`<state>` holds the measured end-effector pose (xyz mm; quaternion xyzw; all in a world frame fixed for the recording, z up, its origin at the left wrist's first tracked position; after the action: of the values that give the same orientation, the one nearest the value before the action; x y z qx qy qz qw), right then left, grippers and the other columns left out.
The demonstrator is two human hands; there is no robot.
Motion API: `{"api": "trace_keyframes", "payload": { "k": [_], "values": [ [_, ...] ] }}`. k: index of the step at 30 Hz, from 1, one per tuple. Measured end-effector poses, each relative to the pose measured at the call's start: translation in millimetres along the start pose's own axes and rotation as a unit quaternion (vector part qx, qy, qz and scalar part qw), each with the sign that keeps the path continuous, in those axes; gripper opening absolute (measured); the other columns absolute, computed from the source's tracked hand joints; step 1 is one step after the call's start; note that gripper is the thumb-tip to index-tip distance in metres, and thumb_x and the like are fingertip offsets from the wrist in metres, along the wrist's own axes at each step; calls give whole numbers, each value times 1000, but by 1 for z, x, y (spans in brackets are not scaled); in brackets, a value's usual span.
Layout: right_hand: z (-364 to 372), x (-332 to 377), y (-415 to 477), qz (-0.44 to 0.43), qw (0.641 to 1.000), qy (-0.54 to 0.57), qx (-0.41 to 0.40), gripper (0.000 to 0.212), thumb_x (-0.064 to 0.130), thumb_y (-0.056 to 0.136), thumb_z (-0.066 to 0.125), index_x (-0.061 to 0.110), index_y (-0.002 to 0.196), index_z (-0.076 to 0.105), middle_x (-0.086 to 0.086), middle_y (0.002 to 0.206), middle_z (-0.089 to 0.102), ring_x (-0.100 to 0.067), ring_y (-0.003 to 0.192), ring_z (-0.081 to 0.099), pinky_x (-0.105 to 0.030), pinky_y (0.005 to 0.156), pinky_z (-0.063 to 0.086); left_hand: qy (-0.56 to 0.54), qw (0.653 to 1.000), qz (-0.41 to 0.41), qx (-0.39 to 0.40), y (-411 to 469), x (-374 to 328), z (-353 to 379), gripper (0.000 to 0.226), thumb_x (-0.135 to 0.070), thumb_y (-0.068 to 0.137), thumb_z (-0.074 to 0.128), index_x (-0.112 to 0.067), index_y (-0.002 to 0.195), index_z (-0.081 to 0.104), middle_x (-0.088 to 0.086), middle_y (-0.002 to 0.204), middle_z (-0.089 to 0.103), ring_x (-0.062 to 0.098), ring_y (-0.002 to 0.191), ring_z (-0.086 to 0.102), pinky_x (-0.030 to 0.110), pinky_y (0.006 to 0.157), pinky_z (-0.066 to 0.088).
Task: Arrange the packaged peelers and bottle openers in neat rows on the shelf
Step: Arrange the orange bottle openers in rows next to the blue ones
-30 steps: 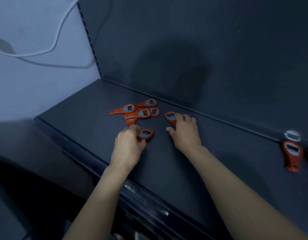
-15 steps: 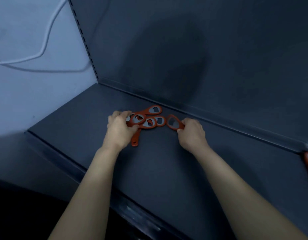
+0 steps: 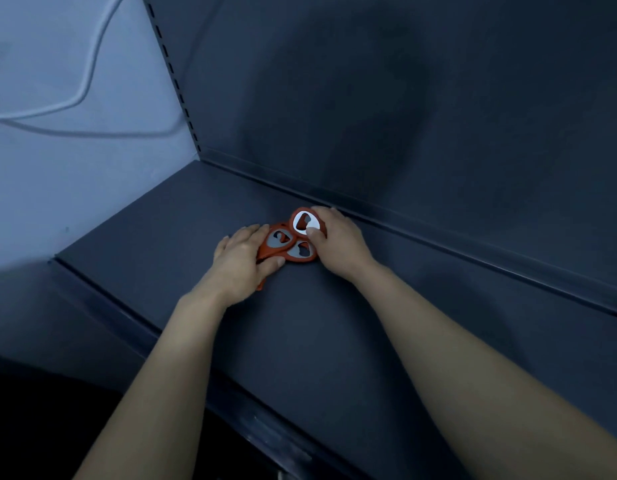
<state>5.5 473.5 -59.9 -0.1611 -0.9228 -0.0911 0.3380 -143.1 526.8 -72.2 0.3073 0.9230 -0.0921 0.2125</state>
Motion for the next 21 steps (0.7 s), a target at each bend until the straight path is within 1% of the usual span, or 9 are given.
{"api": "trace_keyframes", "payload": {
  "k": [4,9,13,16,18,21],
  "values": [
    [-8,-13,-16,-1,1000,-9,5,30,22,94,46,16,123,52,-6,120,55,-24,112,48,-36,102,34,-8,1000,12,11,-7,-16,5,64,-33,93,53,-15,147,25,4,153,24,19,141,18,37,117,4],
    [-35,-39,-62,12,1000,0,-29,29,18,95,46,15,124,52,-4,122,55,-22,120,44,-33,104,31,-24,997,53,45,-23,-57,23,61,-30,94,51,-18,148,23,-1,154,21,15,142,16,32,117,-2],
    [-68,-71,-110,57,996,32,-59,30,19,95,50,18,124,53,-1,120,57,-18,114,49,-27,98,37,-22,991,106,80,-40,-105,48,62,-29,94,52,-18,148,23,-1,154,22,16,142,15,36,117,4],
    [-91,-92,-149,87,993,36,-68,28,21,94,52,22,122,54,2,117,58,-16,112,49,-27,94,40,-42,986,136,80,-55,-139,62,62,-28,90,59,-20,145,30,-2,150,29,17,139,18,33,115,9],
    [-104,-105,-174,112,989,50,-77,26,21,94,53,23,120,55,2,113,59,-16,109,52,-28,90,43,-64,982,158,77,-65,-162,70,61,-25,86,65,-24,141,38,-5,145,37,15,134,22,29,109,13],
    [-121,-120,-206,140,984,58,-96,24,20,93,53,24,117,56,-2,108,60,-16,102,55,-22,80,41,-90,976,183,83,-79,-191,84,58,-22,81,69,-30,134,46,-11,133,46,12,124,29,26,99,17]
  ]
}}
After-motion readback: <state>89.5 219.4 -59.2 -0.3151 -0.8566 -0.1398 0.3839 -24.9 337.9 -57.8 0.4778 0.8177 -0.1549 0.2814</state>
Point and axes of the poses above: each hand's wrist, its own y-axis towards the middle knuckle, its own z-axis out of the palm, x = y × z, the point moved 7 cm from there along y, towards the middle knuckle
